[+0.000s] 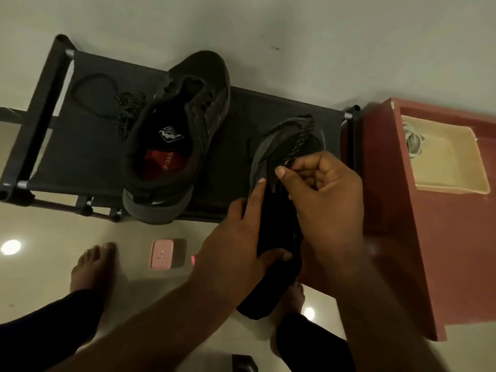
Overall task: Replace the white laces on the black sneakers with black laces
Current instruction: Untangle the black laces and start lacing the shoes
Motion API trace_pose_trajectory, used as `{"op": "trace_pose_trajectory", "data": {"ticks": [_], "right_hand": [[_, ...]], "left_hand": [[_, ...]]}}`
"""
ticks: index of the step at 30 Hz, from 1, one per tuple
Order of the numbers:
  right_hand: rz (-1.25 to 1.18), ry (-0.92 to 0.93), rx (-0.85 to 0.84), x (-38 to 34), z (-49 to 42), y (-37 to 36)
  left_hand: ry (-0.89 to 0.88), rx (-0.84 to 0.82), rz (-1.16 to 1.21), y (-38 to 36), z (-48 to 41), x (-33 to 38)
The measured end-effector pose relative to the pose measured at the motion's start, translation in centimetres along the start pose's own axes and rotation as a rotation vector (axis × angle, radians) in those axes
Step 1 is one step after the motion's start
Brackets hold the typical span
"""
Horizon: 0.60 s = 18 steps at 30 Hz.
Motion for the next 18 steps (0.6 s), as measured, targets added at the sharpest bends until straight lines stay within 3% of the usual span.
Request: {"op": "trace_pose_trajectory", "data": {"ticks": [8, 18], "right_hand": [[0.0, 0.003, 0.015, 0.5, -0.3, -0.1], [0.043, 0.018, -0.012, 0.3, -0.1, 0.0]], "left_hand": [[-0.049, 0.116, -0.036, 1.6, -0.4, -0.2], [-0.053, 0.116, -0.078, 1.7, -0.2, 0.0]]}}
Point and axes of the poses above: each hand's wrist, its own z-axis away from the middle knuckle, its own y-axis out of the back of the hand, x = y × z, the point moved 7 cm from there along -z, towards the middle knuckle, and after that the axes turned 3 degrees about -z, right-handed, at the moved point
